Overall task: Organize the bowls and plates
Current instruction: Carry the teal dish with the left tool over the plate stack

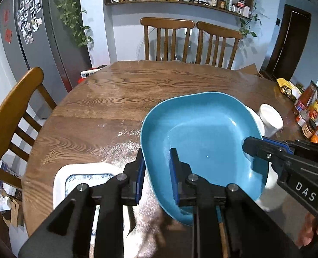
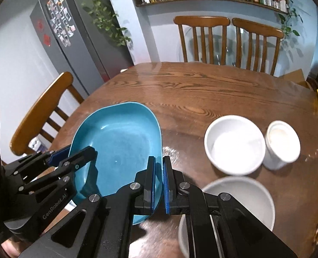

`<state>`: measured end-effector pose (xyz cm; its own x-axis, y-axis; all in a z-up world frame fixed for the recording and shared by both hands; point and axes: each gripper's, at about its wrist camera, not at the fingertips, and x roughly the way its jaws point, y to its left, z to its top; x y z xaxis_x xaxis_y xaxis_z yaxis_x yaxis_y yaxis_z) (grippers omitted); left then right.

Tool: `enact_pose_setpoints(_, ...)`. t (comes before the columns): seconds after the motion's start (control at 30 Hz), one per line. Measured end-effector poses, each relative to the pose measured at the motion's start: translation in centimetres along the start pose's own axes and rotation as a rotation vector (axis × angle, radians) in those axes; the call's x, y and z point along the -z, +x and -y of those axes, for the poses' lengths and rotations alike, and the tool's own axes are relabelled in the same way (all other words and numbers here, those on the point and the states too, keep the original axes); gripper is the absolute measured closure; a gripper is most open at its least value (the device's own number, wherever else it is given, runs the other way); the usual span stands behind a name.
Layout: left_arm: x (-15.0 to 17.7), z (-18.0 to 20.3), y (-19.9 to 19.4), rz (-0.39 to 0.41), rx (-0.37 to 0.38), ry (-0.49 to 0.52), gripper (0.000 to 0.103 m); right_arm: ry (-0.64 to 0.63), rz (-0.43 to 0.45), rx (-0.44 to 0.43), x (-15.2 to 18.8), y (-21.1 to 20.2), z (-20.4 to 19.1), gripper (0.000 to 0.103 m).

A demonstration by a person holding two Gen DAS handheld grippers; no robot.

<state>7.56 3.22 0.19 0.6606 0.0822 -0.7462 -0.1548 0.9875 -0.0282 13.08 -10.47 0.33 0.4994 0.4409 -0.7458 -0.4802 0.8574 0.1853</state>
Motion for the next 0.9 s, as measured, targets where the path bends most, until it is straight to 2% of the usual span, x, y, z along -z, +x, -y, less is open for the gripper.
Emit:
enact_pose_setpoints(0.23, 2.1, -1.7, -1.9, 0.012, -0.003, 0.013, 0.084, 0.001, 0.015, -0.008, 2.5, -1.7, -2.7, 0.095)
enact_pose_setpoints(0.53, 3.8, -5.2, -3.1, 0.006, -0.033, 0.010, 0.084, 0.001, -0.005, -0.036, 4.5, -1.3, -6.5, 0.095)
enact_pose_setpoints(0.9, 4.9, -9.5, -3.3, 0.003, -0.066, -0.011, 0.084, -0.010, -0.020, -0.047, 5.0, 0.1, -11.5, 0.095)
